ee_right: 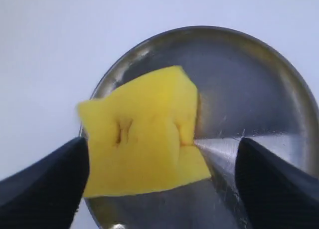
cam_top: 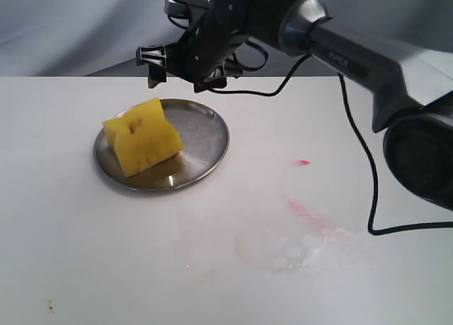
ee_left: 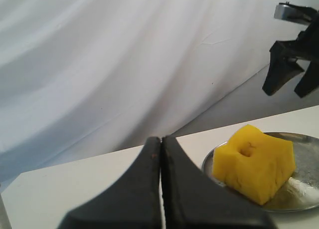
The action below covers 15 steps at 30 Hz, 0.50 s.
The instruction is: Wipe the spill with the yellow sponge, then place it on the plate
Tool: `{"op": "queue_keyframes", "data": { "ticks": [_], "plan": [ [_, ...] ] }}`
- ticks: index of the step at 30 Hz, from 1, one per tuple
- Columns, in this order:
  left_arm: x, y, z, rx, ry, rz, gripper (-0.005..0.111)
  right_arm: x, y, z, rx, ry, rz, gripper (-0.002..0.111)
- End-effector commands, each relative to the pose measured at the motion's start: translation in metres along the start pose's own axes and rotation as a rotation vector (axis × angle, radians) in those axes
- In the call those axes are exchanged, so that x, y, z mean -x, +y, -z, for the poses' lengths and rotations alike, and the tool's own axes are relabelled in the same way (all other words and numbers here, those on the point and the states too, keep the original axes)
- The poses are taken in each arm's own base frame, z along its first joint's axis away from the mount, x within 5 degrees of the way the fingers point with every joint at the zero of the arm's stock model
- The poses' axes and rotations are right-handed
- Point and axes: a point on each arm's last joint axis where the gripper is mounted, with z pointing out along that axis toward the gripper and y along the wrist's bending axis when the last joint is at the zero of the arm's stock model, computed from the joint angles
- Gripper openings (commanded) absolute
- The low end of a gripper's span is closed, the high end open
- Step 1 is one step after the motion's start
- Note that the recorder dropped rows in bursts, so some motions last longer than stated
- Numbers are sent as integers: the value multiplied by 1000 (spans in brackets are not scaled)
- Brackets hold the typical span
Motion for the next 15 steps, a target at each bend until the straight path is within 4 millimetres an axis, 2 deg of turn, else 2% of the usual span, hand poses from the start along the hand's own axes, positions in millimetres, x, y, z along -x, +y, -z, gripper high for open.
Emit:
{"op": "queue_keyframes", "data": {
  "ticks": [1, 6, 11, 15],
  "plan": [
    [2, 0, 0, 4, -12, 17, 0, 13, 6, 52, -81, -13, 40, 48],
    [2, 0, 0, 4, -12, 17, 0, 6, 8, 94, -230, 109, 167, 3],
    [2, 0, 0, 4, -12, 17, 0, -1, 30, 123, -231, 91, 260, 0],
    [2, 0, 0, 4, -12, 17, 0, -27, 40, 139, -252, 136, 305, 0]
  ]
}}
